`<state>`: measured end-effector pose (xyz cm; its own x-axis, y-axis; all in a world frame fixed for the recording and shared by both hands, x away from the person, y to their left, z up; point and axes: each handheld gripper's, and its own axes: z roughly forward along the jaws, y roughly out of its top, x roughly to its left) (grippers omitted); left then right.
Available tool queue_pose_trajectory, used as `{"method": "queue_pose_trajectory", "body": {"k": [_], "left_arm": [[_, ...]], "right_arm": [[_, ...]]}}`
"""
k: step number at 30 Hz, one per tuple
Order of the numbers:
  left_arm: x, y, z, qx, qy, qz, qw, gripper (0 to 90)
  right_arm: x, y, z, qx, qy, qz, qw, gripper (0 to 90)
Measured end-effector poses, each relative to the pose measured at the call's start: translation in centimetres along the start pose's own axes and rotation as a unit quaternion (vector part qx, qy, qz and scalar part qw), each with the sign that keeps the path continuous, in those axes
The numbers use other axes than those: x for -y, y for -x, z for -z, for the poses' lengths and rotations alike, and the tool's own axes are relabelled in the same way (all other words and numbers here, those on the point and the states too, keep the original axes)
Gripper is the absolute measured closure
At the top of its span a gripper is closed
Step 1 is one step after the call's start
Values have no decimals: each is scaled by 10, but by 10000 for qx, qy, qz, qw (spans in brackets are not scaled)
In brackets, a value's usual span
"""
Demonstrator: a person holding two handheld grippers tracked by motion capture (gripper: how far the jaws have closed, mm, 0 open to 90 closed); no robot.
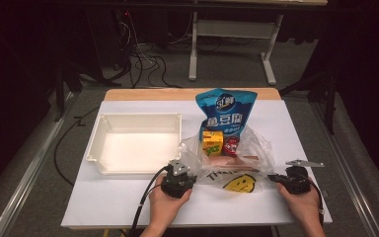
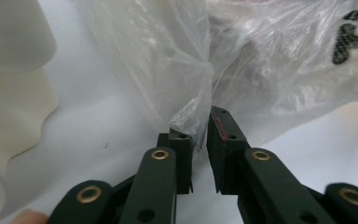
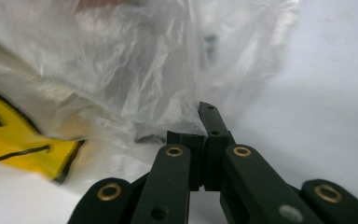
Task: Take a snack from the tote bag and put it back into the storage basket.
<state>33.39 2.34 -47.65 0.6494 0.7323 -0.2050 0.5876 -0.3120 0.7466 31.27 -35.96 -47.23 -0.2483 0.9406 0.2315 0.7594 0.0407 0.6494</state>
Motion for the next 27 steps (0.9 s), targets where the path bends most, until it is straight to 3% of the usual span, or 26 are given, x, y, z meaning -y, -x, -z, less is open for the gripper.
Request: {"method": "queue_pose_trajectory", "body": {"k": [2, 3, 4, 5, 6, 7, 9, 11, 14, 16, 18, 19, 21, 23, 27], "left_arm": [[-3, 1, 8, 233, 324, 221, 9990, 750], [-5, 1, 11, 325, 473, 351, 9977, 707], [-5, 1, 11, 325, 473, 351, 9977, 669], [-8, 2, 15, 506, 750, 512, 9946, 620], [-8, 2, 15, 506, 750, 512, 9946, 567], [-11, 2, 17, 609, 918, 608, 9921, 526], [-15, 2, 16, 720, 963, 736, 9900, 445], [-19, 2, 13, 715, 921, 901, 9891, 372], [-23, 6, 7, 618, 906, 981, 9891, 350], [-25, 12, 2, 457, 819, 798, 9924, 424], [-27, 18, -2, 205, 656, 567, 9960, 571], [-27, 20, -2, 38, 638, 481, 9968, 674], [-27, 20, 1, 3, 629, 351, 9974, 886], [-25, 17, 3, 37, 495, 313, 9983, 900], [-11, 6, 5, -50, 326, 577, 9978, 900]], "right_arm": [[0, 2, 2, 113, 51, -39, 9999, 889], [0, 2, 5, 14, 117, -66, 9999, 845], [2, 2, 7, -191, 244, -57, 9995, 799], [2, 0, 10, -367, 345, -45, 9987, 755], [2, -2, 14, -382, 443, 6, 9983, 701], [0, -4, 18, -371, 597, 32, 9975, 646], [-3, -4, 22, -473, 851, -24, 9952, 554], [-4, -4, 21, -603, 925, -80, 9939, 559], [-3, -9, 15, -545, 763, 72, 9956, 690], [-4, -13, 14, -543, 744, 193, 9956, 775], [-4, -18, 15, -506, 733, 248, 9957, 840], [-4, -19, 16, -498, 712, 290, 9958, 868], [-4, -20, 16, -542, 666, 335, 9957, 894], [-4, -21, 16, -550, 650, 346, 9958, 900], [-4, -20, 18, -557, 662, 283, 9959, 900]]}}
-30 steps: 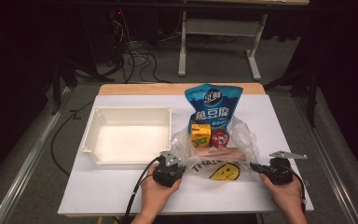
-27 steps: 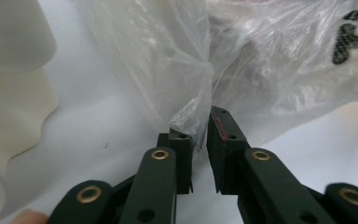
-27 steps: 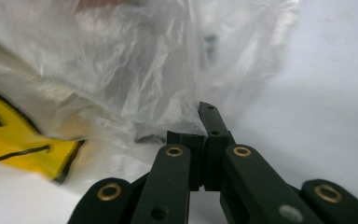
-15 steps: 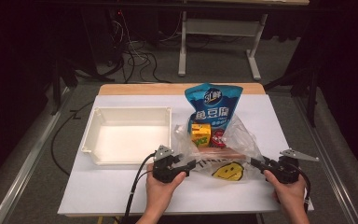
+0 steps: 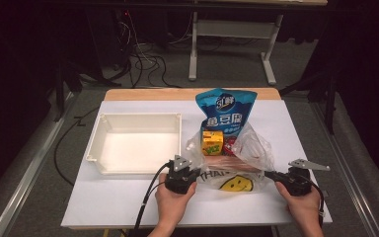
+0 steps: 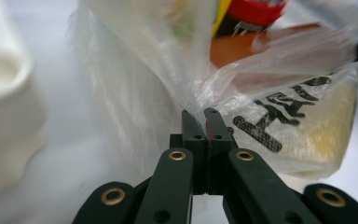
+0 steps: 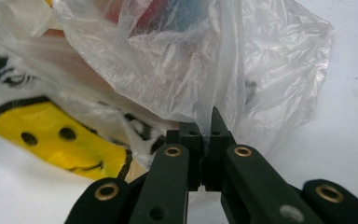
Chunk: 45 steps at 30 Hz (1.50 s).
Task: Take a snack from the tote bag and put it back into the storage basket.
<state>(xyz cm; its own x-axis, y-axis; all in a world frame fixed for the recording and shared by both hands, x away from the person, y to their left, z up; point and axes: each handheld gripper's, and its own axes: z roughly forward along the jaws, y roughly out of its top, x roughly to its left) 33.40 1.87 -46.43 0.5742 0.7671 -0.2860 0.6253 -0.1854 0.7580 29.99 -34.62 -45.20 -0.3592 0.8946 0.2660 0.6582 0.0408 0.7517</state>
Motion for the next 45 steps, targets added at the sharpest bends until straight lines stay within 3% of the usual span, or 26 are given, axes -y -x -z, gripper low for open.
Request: {"method": "queue_pose_trajectory", "body": {"k": [1, 3, 6, 8, 12, 16, 19, 21, 23, 25, 27, 29, 32, 35, 39, 40, 42, 43, 44, 45], "left_arm": [[0, 0, 0, 0, 0, 0, 10000, 900], [8, -11, -7, 26, -320, 186, 9993, 900], [8, -11, -12, -40, -489, 87, 9988, 900], [7, -7, -14, -147, -509, -70, 9986, 900], [8, -3, -15, 153, -466, -160, 9987, 885], [8, -4, -16, 163, -539, -208, 9982, 877], [7, -3, -16, 106, -572, -214, 9981, 891], [7, -3, -16, 85, -578, -231, 9980, 888], [10, -3, -16, 184, -507, -402, 9977, 853], [12, -3, -15, 305, -404, -620, 9968, 769], [14, -2, -14, 361, -337, -777, 9957, 701], [15, -2, -14, 291, -294, -744, 9964, 686], [16, -1, -12, 225, -197, -769, 9966, 673], [17, -1, -10, 167, -82, -786, 9967, 662], [18, -3, -7, 378, 28, -760, 9964, 553], [19, -6, -4, 548, 248, -606, 9963, 524], [18, -7, 1, 399, 393, -284, 9980, 440], [18, -7, 1, 399, 393, -284, 9980, 396], [14, -3, 6, 359, 454, -176, 9982, 384], [13, 2, 10, 175, 510, -306, 9981, 373]], "right_arm": [[0, 0, 0, 0, 0, 0, 10000, 900], [0, -3, -2, -4, -71, 20, 10000, 900], [-1, -4, -5, 48, -86, -8, 10000, 900], [-1, -2, -6, 92, -136, -87, 9998, 900], [5, 11, -11, 302, -432, -281, 9982, 900], [9, 23, -16, 424, -616, -531, 9958, 900], [6, 20, -17, 613, -623, -470, 9951, 900], [6, 18, -16, 737, -606, -378, 9947, 859], [8, 22, -10, 804, -568, -544, 9937, 779], [10, 28, -2, 575, -265, -578, 9963, 597], [11, 29, 9, 435, 27, -461, 9980, 501], [10, 25, 21, 384, 283, -402, 9980, 402], [5, 15, 37, 431, 609, -131, 9971, 349], [-10, 2, 46, 443, 891, 93, 9950, 357], [-40, -12, 35, 371, 949, 343, 9942, 382], [-48, -14, 29, 374, 936, 402, 9941, 382], [-62, -19, 16, 303, 899, 494, 9943, 418], [-62, -19, 16, 303, 899, 494, 9943, 418], [-74, -23, 3, 311, 841, 597, 9942, 408], [-78, -24, -4, 354, 816, 626, 9941, 406]]}}
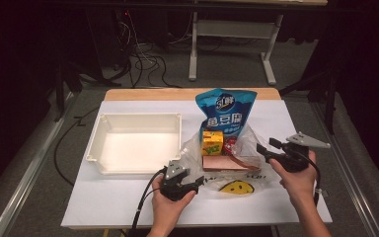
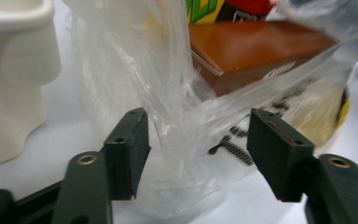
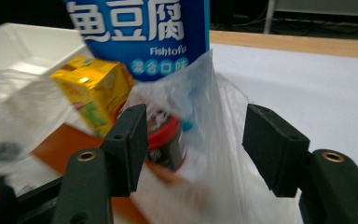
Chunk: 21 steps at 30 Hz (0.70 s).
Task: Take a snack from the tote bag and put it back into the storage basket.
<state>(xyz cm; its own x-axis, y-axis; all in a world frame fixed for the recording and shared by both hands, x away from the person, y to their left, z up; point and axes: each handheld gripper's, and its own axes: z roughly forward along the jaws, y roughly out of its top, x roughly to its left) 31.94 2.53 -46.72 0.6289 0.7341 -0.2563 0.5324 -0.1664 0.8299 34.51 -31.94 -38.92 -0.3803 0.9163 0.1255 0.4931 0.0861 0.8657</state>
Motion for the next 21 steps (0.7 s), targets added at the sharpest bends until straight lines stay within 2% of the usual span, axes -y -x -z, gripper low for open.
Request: {"method": "queue_pose_trajectory", "body": {"k": [1, 4, 5, 7, 8, 9, 10, 11, 13, 14, 15, 17, 19, 21], "left_arm": [[-3, 5, 4, -132, 47, -154, 9998, 360], [-12, 15, 15, -310, 217, -495, 9981, 334], [-16, 17, 20, -365, 282, -434, 9980, 328], [-27, 19, 29, -508, 523, -365, 9967, 240], [-27, 19, 29, -508, 523, -365, 9967, 225], [-41, 19, 36, -590, 785, -356, 9945, 225], [-48, 18, 37, -628, 852, -331, 9938, 226], [-54, 15, 35, -672, 825, -310, 9938, 231], [-62, 8, 22, -719, 544, -207, 9957, 248], [-62, 8, 22, -719, 544, -207, 9957, 295], [-62, 1, 9, -726, 271, -144, 9969, 388], [-58, -2, -1, -736, 79, -46, 9972, 521], [-51, -2, -9, -801, -63, -85, 9967, 675], [-41, -2, -14, -721, -173, -43, 9972, 820]], "right_arm": [[-3, 0, -7, -41, -74, -25, 10000, 392], [-6, 1, -25, 16, -316, -92, 9995, 396], [-5, 2, -29, 22, -397, -137, 9991, 439], [-1, 5, -34, -100, -437, -118, 9989, 628], [-1, 5, -34, -100, -437, -118, 9989, 628], [3, 8, -34, -50, -448, -125, 9989, 784], [4, 10, -34, -20, -495, -173, 9986, 838], [5, 12, -34, -35, -505, -221, 9985, 878], [7, 15, -33, -93, -466, -231, 9986, 900], [8, 16, -33, -85, -472, -203, 9986, 900], [8, 17, -33, -63, -481, -181, 9987, 900], [8, 21, -35, -17, -445, -165, 9989, 900], [9, 25, -38, 43, -443, -241, 9987, 900], [10, 29, -44, 79, -461, -252, 9986, 900]]}}
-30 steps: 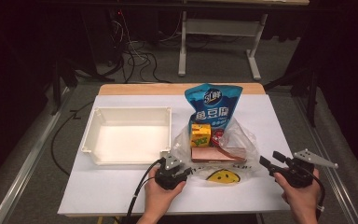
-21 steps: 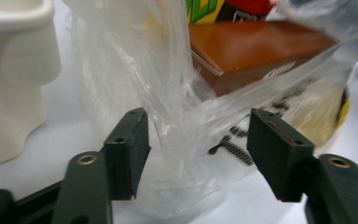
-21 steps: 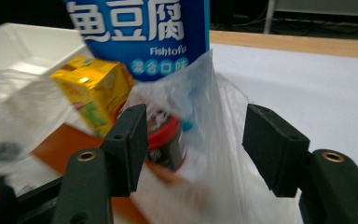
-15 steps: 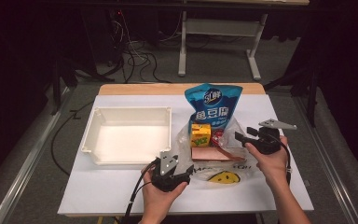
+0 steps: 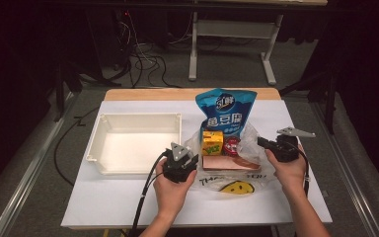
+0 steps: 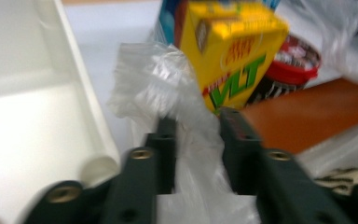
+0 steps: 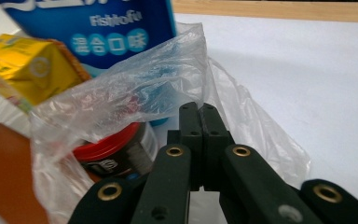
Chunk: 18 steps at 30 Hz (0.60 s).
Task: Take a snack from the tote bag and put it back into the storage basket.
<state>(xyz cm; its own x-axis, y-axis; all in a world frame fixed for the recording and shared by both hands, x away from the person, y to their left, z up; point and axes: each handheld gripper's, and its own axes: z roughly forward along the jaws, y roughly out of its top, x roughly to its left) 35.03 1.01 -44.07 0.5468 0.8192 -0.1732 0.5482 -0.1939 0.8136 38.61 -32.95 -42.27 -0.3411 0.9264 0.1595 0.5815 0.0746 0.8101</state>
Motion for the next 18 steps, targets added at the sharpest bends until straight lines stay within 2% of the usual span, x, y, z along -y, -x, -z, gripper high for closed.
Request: {"method": "queue_pose_trajectory", "body": {"k": [3, 5, 8, 10, 12, 13, 16, 17, 18], "left_arm": [[15, 3, -6, -72, -157, -80, 9998, 879], [24, 2, -11, -71, -355, -101, 9993, 883], [36, -3, -21, -74, -616, -82, 9980, 886], [37, -3, -21, -46, -593, -110, 9982, 887], [35, -3, -22, -7, -642, -161, 9978, 886], [35, -4, -22, 29, -663, -166, 9977, 885], [36, -8, -21, 155, -600, -136, 9980, 872], [37, -8, -21, 190, -586, -153, 9980, 854], [38, -8, -20, 194, -561, -158, 9981, 836]], "right_arm": [[0, 9, -10, 73, -86, -107, 9999, 900], [0, 14, -18, 187, -197, -168, 9995, 900], [3, 27, -30, 311, -386, -397, 9980, 900], [7, 34, -38, 471, -575, -463, 9962, 900], [12, 39, -46, 804, -889, -400, 9920, 900], [15, 42, -49, 879, -1020, -428, 9900, 900], [17, 46, -47, 881, -977, -533, 9899, 900], [17, 46, -43, 846, -880, -555, 9910, 832], [16, 46, -37, 694, -640, -591, 9938, 756]]}}
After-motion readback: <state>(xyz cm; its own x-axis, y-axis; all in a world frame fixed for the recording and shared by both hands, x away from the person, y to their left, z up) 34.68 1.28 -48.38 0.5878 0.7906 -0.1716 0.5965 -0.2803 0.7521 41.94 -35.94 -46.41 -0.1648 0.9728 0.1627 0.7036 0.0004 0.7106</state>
